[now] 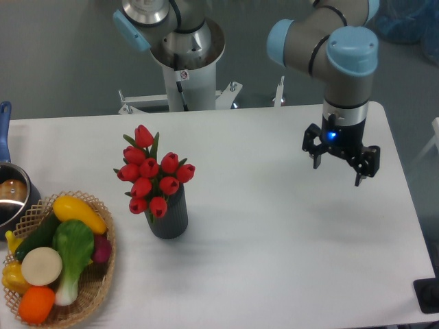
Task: Pick up the flowers from the vase
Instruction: 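Move the open gripper toward the red tulips in the vase, then lower the open gripper around the tulip stems above the vase, then close the gripper on the tulip bouquet stems, then lift the tulip bouquet up out of the grey vase and away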
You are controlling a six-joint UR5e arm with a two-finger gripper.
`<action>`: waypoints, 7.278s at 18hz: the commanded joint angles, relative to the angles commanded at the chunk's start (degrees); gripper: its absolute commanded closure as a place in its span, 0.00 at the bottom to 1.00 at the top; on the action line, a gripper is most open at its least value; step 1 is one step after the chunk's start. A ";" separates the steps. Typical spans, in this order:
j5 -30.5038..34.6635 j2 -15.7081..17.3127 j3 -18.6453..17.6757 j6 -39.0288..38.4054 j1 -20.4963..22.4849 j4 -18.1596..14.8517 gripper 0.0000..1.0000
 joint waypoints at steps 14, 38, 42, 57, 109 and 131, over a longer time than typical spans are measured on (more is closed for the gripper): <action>4.82 -1.58 -0.70 -1.32 8.08 0.79 0.00; -19.33 13.08 -14.59 -4.31 -2.99 3.69 0.00; -24.24 16.25 -19.50 -4.84 -5.10 3.69 0.00; -45.95 14.95 -22.24 -4.40 -6.77 3.69 0.00; -64.25 11.25 -7.12 -35.95 -3.26 3.69 0.94; -55.91 9.84 -0.88 -25.43 6.58 3.43 1.00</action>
